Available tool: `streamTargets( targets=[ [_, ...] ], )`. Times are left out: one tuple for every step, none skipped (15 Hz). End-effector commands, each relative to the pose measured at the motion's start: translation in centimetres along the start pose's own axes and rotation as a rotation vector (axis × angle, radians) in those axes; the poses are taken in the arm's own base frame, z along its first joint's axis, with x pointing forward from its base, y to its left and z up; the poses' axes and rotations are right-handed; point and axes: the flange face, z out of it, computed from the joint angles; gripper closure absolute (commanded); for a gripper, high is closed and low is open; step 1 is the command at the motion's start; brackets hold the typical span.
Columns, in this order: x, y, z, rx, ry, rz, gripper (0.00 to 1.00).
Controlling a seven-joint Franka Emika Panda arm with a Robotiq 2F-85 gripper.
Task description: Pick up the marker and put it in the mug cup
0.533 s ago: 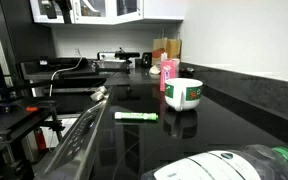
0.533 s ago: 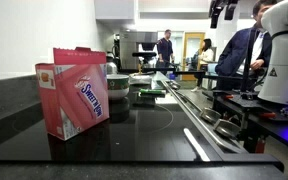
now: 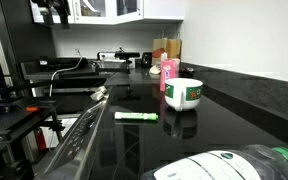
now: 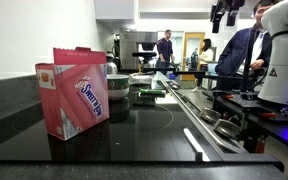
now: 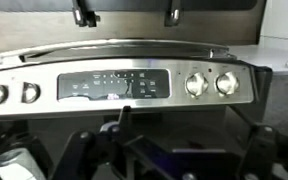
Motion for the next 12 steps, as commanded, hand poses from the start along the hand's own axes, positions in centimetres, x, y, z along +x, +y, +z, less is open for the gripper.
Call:
streamTargets(
  targets=[
    [0.0, 0.0, -0.1, 0.000, -0.001, 0.000, 0.00],
    [0.3, 0.3, -0.2, -0.009, 0.006, 0.039, 0.00],
    [0.7, 0.8, -0.3, -0.006, 0.013, 0.057, 0.00],
    [1.3, 1.5, -0.4, -0.017, 0.031, 0.087, 0.00],
    [2.2, 2.5, -0.3, -0.003, 0.041, 0.106, 0.00],
    [3.0, 3.5, -0.1, -0.005, 0.052, 0.138, 0.00],
    [4.0, 4.7, 0.4, -0.006, 0.054, 0.167, 0.00],
    [5.0, 5.7, 0.9, -0.002, 0.068, 0.174, 0.00],
    [6.0, 6.8, 1.5, 0.005, 0.075, 0.196, 0.00],
    [7.2, 7.8, 2.4, 0.009, 0.093, 0.199, 0.00],
    [8.2, 8.5, 3.2, 0.006, 0.103, 0.210, 0.00],
    [9.4, 9.1, 4.3, 0.010, 0.110, 0.212, 0.00]
  ],
)
